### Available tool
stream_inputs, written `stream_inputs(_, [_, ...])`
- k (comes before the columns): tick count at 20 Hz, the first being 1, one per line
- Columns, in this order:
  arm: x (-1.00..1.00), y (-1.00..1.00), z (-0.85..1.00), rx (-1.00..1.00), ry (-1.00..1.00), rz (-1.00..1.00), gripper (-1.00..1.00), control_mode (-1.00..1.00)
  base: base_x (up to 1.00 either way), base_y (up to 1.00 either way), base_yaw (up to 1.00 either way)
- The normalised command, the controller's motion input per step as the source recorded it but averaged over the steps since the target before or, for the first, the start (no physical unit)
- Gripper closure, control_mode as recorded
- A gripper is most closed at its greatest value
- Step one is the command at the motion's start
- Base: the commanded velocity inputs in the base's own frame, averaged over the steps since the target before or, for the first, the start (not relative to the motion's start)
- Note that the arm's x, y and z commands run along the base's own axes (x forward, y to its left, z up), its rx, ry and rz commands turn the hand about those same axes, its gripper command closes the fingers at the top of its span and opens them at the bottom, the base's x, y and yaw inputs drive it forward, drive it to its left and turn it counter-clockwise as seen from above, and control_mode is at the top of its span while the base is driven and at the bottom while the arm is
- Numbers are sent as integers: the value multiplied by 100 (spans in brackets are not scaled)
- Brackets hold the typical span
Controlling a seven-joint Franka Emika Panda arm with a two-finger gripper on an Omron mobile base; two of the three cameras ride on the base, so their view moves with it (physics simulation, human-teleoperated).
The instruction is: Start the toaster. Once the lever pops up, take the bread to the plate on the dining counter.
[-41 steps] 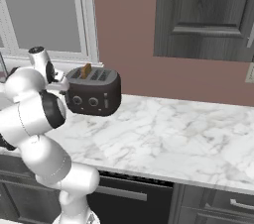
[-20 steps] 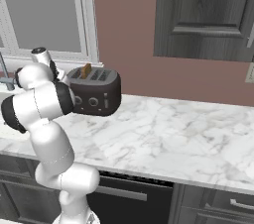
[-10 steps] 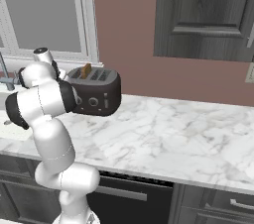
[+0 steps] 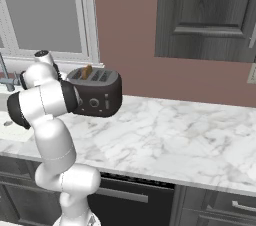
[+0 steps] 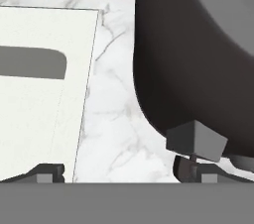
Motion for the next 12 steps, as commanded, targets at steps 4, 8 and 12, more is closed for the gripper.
stream_inputs(4, [0,0,-18,0,0,0,-100,-100,0,0,0])
stream_inputs(8, [0,0,-15,0,0,0,-100,-100,0,0,0])
stream_inputs(12, [0,0,-14,0,-1,0,-100,-100,0,0,0])
